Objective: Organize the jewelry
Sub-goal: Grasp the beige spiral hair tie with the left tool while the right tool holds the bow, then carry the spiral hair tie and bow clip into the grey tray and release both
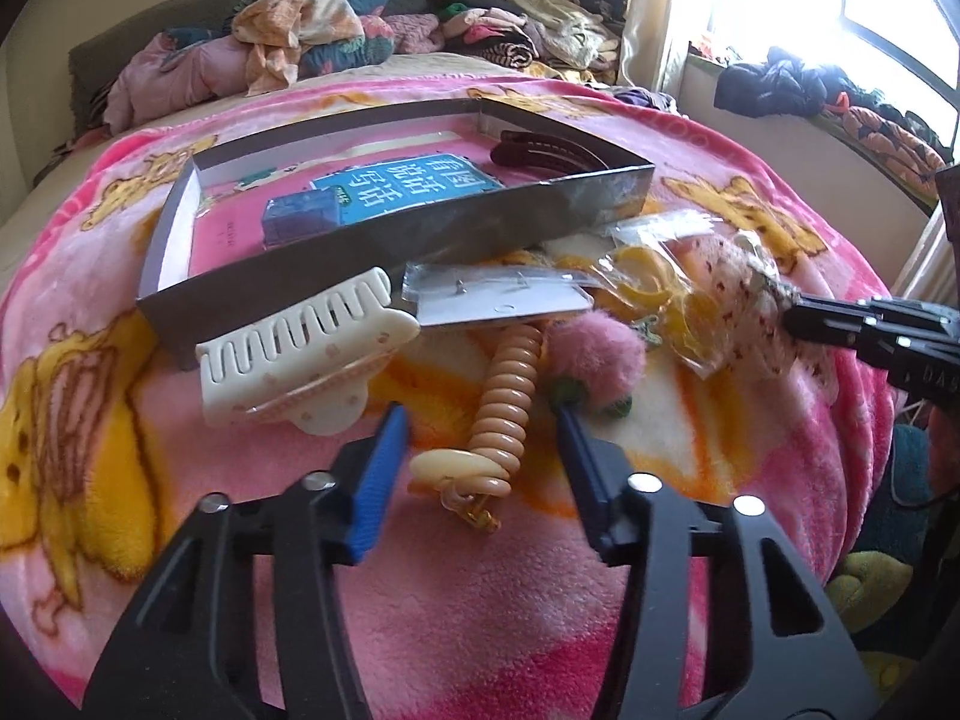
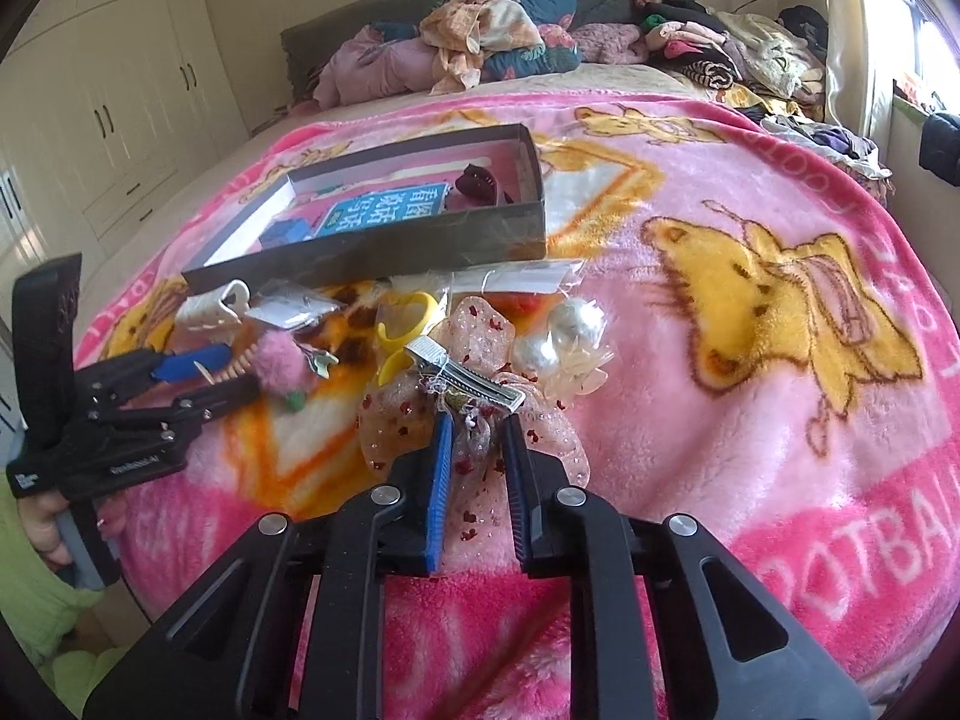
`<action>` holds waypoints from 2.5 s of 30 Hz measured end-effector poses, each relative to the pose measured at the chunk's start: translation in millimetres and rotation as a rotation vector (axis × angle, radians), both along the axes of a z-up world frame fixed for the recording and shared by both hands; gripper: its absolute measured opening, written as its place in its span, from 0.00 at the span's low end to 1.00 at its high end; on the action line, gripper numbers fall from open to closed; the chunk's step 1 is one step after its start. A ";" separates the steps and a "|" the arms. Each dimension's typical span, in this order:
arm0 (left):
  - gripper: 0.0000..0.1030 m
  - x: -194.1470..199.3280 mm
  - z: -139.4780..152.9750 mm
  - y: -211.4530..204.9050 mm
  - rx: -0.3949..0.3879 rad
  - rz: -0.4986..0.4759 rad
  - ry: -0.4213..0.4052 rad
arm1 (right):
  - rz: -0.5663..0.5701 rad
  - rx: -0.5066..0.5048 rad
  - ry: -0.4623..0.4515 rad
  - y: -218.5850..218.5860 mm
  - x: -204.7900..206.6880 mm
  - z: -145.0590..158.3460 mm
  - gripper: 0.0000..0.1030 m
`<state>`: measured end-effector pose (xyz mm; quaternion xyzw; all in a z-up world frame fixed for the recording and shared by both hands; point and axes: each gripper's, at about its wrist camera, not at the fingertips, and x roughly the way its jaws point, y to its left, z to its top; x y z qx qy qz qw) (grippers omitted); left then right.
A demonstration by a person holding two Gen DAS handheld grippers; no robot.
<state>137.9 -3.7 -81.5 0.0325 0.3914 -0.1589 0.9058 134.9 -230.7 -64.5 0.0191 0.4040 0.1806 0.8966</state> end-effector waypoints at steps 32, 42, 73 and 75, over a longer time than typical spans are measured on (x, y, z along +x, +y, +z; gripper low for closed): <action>0.00 -14.3 60.9 19.1 -0.109 0.003 -0.117 | 0.039 0.039 -0.098 14.0 -10.8 23.9 0.16; 0.00 -19.8 49.9 24.6 -0.117 -0.049 -0.046 | 0.037 0.049 -0.086 13.6 -7.3 20.6 0.16; 0.01 -32.5 45.6 18.6 -0.114 -0.063 -0.056 | 0.062 0.036 -0.129 40.4 27.4 43.9 0.16; 0.01 -30.7 56.7 18.8 -0.118 -0.065 -0.089 | 0.060 0.037 -0.137 40.6 30.1 46.9 0.16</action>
